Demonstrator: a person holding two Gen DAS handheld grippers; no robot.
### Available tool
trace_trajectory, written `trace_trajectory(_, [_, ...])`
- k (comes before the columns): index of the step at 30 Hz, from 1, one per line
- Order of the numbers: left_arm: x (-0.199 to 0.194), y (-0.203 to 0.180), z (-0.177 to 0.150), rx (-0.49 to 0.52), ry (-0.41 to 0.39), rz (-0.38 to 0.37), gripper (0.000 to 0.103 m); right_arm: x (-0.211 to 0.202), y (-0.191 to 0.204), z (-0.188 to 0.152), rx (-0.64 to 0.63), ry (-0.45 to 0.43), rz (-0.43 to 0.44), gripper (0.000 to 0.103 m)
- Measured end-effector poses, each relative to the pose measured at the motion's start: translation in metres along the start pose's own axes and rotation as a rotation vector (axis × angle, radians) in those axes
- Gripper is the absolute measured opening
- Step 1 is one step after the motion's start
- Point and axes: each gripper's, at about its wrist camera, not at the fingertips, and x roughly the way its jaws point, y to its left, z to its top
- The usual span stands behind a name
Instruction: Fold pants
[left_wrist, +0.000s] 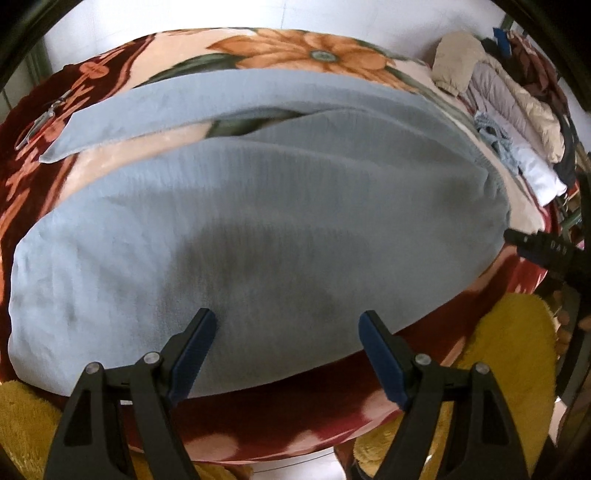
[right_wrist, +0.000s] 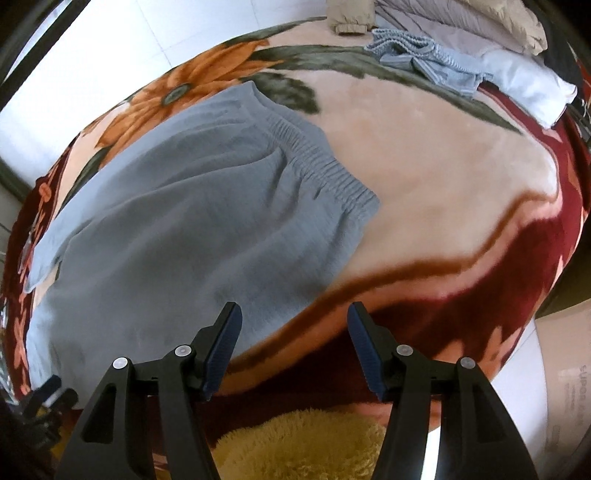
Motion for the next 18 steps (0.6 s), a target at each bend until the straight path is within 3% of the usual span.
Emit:
trace_trajectory(7, [0.007, -0.011, -0.004, 0.071, 0.002, 0.05, 0.085, 0.021, 0.004, 0.012, -0.016, 0.06, 0.011, 0.06])
trace_trajectory(14, [0.01, -0.016, -0.005, 0.099, 0.004, 0.075, 0.088, 0.034, -0.004, 0.02, 0.052, 0.082, 0.057, 0.059])
trace_trajectory(17, [0.01, -0.018, -0.005, 0.099, 0.002, 0.076, 0.088, 0.03, -0.005, 0.02, 0.055, 0.062, 0.069, 0.036])
trace_trajectory(18, [0.01, -0.019, -0.005, 0.101, 0.001, 0.075, 0.088, 0.029, -0.006, 0.02, 0.057, 0.057, 0.077, 0.023])
